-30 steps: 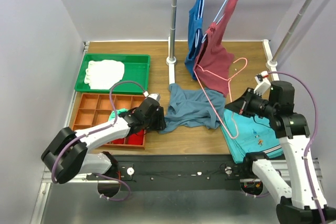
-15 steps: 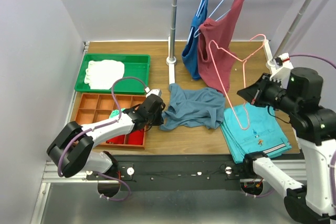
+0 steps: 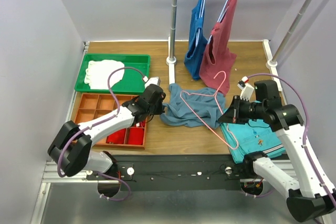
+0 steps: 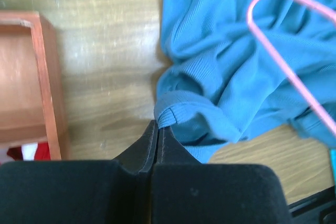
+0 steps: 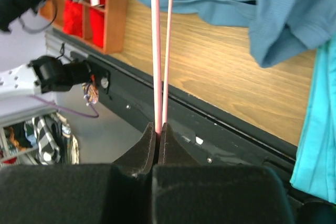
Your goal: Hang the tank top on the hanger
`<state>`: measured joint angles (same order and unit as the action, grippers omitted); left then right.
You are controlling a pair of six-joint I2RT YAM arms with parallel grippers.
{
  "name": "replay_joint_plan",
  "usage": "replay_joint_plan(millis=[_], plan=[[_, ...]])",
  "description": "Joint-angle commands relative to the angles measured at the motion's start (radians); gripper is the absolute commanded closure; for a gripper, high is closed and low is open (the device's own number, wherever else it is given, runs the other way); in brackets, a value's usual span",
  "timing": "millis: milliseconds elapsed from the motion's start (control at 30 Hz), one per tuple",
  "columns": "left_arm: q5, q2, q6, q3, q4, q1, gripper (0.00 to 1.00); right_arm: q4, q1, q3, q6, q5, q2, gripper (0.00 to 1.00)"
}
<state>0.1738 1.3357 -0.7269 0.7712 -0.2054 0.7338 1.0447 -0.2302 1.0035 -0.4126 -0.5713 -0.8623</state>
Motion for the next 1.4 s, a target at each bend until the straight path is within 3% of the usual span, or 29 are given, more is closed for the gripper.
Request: replay_joint_plan(millis=[0, 667, 1000, 1233, 1367], plan=[[-0.002, 0.049, -0.023, 0.068, 0.000, -0.045, 1.00, -0.048, -0.031, 0.009, 0.028, -0.079, 0.032, 0.99], [-0.056, 0.174, 0.029, 0.258, -0.071, -0.120, 1.00, -0.077, -0.130, 0.044, 0.052, -0.092, -0.004, 0.99], [-0.158, 0.122, 0.078, 0.249, -0.058, -0.120, 1.00, -0.144, -0.146, 0.011, 0.075, 0.005, -0.050, 0.99], [-0.240, 0.014, 0.174, 0.235, -0.084, -0.120, 0.98, -0.282, -0.164, -0.054, 0.067, -0.059, -0.093, 0.99], [-0.206, 0.002, 0.233, 0.286, -0.153, -0.120, 0.96, -0.339, -0.227, -0.063, 0.054, -0.081, -0.112, 0.99]])
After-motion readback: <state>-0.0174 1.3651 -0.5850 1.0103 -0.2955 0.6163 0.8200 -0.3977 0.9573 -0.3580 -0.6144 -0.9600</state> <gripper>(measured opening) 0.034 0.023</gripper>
